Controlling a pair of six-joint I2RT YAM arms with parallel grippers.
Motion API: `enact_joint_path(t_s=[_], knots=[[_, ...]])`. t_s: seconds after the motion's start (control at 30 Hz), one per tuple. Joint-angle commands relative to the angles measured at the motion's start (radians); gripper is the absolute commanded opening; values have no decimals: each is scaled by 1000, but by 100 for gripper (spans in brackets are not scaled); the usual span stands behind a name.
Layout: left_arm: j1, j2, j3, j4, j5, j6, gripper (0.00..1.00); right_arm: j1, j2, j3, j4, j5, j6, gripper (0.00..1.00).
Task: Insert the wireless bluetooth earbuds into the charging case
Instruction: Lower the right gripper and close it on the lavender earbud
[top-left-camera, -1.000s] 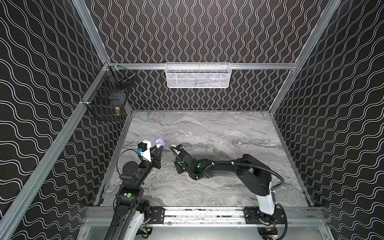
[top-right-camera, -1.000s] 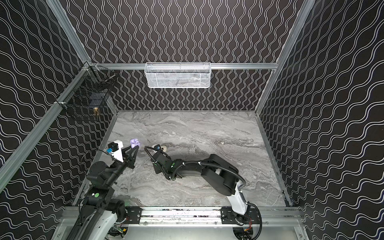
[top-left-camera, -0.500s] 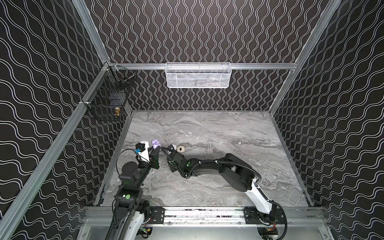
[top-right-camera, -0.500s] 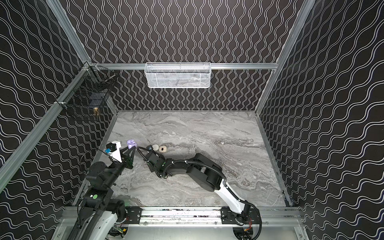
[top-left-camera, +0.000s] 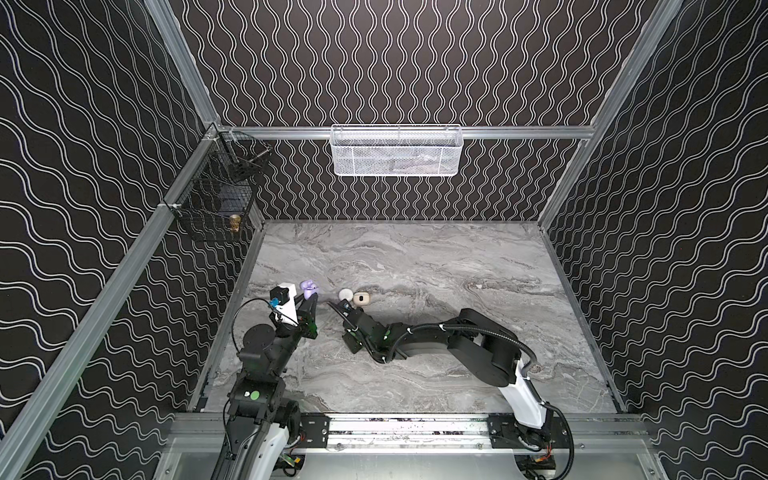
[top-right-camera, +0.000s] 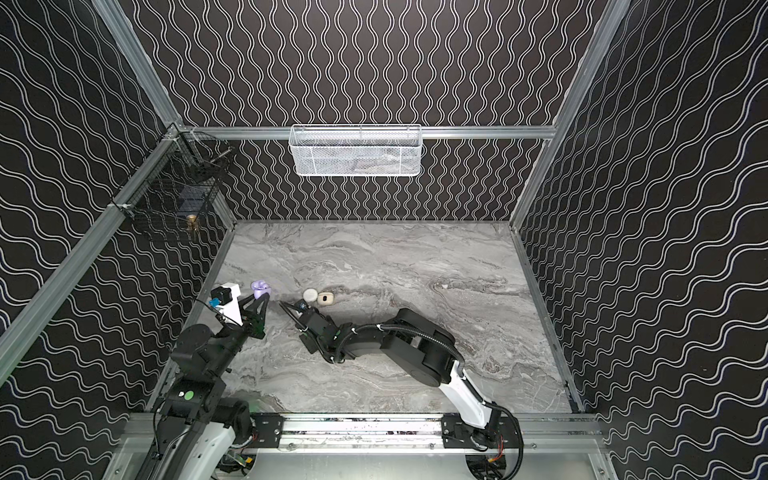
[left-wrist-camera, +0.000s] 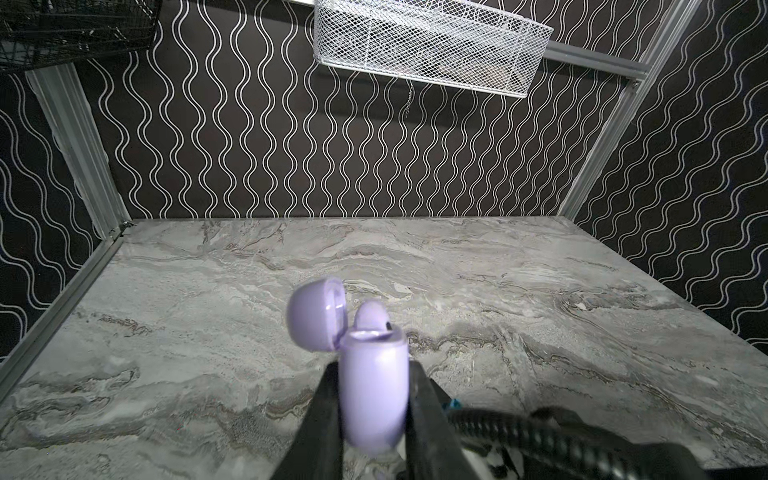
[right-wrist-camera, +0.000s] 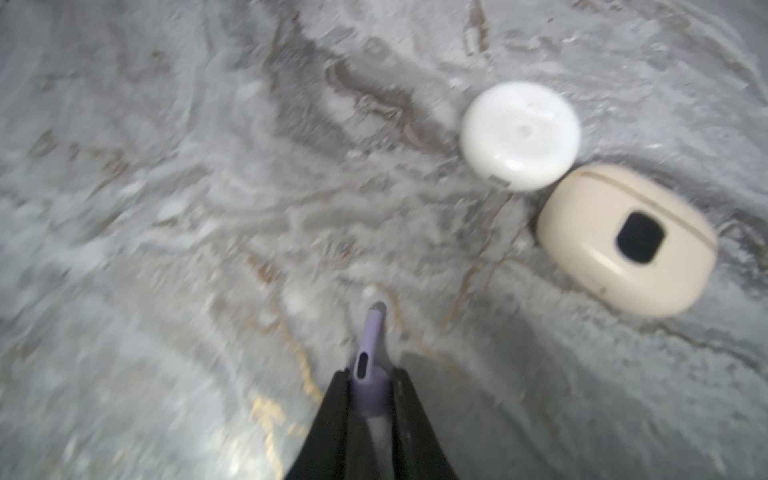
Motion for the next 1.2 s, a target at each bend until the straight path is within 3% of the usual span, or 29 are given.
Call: enact_joint_path(t_s=[0.0, 0.27, 0.67, 1.17], knots=[[0, 3, 10, 13, 4, 10, 0, 15, -36, -60, -65, -40, -28, 16], [0, 12, 13, 26, 26, 4, 0, 42, -155, -225, -56, -9, 20, 11], [0, 17, 15, 37, 44, 1, 0, 58, -199, -299, -93, 103, 63, 35], [0, 8, 18, 35, 52, -2, 0, 10, -228, -357, -80, 154, 104, 39]])
